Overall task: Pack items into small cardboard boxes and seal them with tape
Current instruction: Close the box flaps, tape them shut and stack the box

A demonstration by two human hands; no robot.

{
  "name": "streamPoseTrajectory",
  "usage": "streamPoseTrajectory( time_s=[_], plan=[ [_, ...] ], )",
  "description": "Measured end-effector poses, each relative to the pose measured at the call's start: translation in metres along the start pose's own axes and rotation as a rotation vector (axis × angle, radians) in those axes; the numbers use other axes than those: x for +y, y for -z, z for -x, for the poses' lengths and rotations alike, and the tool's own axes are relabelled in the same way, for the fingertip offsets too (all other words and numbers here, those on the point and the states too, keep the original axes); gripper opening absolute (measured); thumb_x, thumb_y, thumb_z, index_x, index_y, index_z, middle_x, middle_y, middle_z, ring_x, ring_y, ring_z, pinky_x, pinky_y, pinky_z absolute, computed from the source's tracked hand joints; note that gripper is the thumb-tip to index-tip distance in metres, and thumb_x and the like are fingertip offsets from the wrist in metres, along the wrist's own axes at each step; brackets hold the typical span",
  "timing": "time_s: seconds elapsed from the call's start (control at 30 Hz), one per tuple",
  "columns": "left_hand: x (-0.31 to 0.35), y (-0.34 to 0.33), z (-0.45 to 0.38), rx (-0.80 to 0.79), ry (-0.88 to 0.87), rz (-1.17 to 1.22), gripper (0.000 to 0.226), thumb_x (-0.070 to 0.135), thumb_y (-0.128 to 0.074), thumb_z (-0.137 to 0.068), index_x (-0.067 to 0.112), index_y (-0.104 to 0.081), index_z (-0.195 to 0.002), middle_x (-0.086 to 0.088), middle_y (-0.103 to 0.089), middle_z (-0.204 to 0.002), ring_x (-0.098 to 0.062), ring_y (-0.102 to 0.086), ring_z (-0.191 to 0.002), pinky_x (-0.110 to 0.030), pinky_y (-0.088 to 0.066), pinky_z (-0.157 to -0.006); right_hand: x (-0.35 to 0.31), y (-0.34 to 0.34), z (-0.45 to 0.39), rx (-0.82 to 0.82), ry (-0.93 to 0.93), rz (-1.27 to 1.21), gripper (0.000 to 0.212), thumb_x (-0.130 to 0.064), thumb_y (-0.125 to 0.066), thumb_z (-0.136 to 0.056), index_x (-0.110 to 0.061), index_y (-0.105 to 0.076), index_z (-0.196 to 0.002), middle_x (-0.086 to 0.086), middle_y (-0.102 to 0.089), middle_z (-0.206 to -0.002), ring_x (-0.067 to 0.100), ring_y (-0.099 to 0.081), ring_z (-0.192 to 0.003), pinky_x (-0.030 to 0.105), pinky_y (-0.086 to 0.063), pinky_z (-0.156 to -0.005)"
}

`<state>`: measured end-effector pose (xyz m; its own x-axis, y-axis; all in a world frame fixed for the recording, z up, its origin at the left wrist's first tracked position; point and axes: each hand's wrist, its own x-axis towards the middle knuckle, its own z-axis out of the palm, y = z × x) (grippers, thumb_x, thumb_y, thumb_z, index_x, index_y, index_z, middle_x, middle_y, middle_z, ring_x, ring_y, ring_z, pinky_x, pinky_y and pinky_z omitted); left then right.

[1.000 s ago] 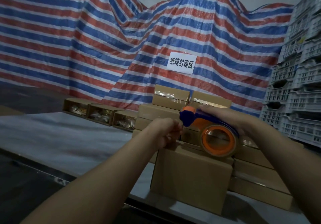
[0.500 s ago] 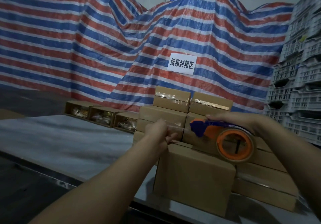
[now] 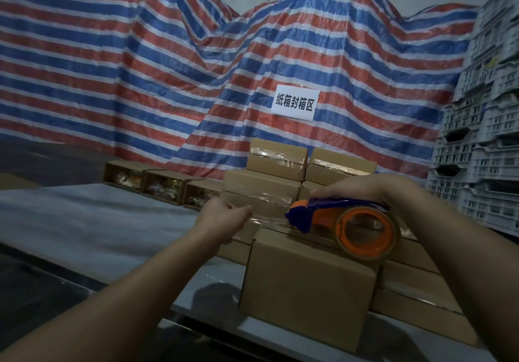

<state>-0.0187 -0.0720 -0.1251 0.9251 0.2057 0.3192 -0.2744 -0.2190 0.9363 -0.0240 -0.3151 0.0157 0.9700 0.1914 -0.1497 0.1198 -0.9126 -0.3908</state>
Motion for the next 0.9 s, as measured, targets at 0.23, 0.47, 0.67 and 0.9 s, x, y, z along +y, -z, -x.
streamPoseTrajectory(
  time_s=[0.23, 0.47, 0.67, 0.9],
  plan=[
    [-0.017, -0.003, 0.002, -0.025, 0.082, 0.047, 0.026, 0.032, -0.066, -0.091, 0.006, -0.068, -0.093, -0.001, -0.056, -0.068, -0.015, -0.051, -0.059, -0.023, -0.041, -0.048, -0.012, -0.004, -0.005, 0.047, -0.064, 0.132, 0.045, -0.064, -0.05, -0.096, -0.022, -0.064, -0.104, -0.006, -0.073, -0.064, 0.006, -0.068, -0.054, 0.017, -0.052, -0.051],
    [-0.027, -0.015, 0.014, -0.081, 0.191, 0.163, 0.013, 0.026, -0.063, -0.091, 0.014, -0.059, -0.094, -0.004, -0.056, -0.076, -0.013, -0.046, -0.058, -0.022, -0.039, -0.048, -0.014, -0.006, -0.008, 0.056, -0.048, 0.169, 0.033, -0.061, -0.045, -0.099, -0.033, -0.064, -0.094, -0.009, -0.073, -0.064, 0.004, -0.069, -0.055, 0.015, -0.051, -0.049],
    [-0.03, -0.029, 0.025, -0.223, 0.376, 0.249, 0.034, 0.033, -0.062, -0.09, 0.007, -0.065, -0.111, -0.017, -0.066, -0.105, -0.024, -0.053, -0.087, -0.032, -0.048, -0.073, -0.014, -0.007, -0.008, 0.03, -0.058, 0.127, 0.035, -0.058, -0.045, -0.1, -0.028, -0.063, -0.102, -0.006, -0.072, -0.062, 0.005, -0.067, -0.053, 0.015, -0.051, -0.049],
    [-0.037, -0.027, 0.024, -0.223, 0.3, 0.033, 0.039, 0.059, -0.049, -0.094, 0.021, -0.059, -0.098, -0.003, -0.059, -0.098, -0.016, -0.052, -0.081, -0.028, -0.044, -0.064, -0.013, -0.006, -0.005, 0.033, -0.051, 0.08, 0.032, -0.057, -0.047, -0.1, -0.027, -0.06, -0.099, -0.006, -0.073, -0.062, 0.005, -0.069, -0.052, 0.014, -0.05, -0.047]
  ],
)
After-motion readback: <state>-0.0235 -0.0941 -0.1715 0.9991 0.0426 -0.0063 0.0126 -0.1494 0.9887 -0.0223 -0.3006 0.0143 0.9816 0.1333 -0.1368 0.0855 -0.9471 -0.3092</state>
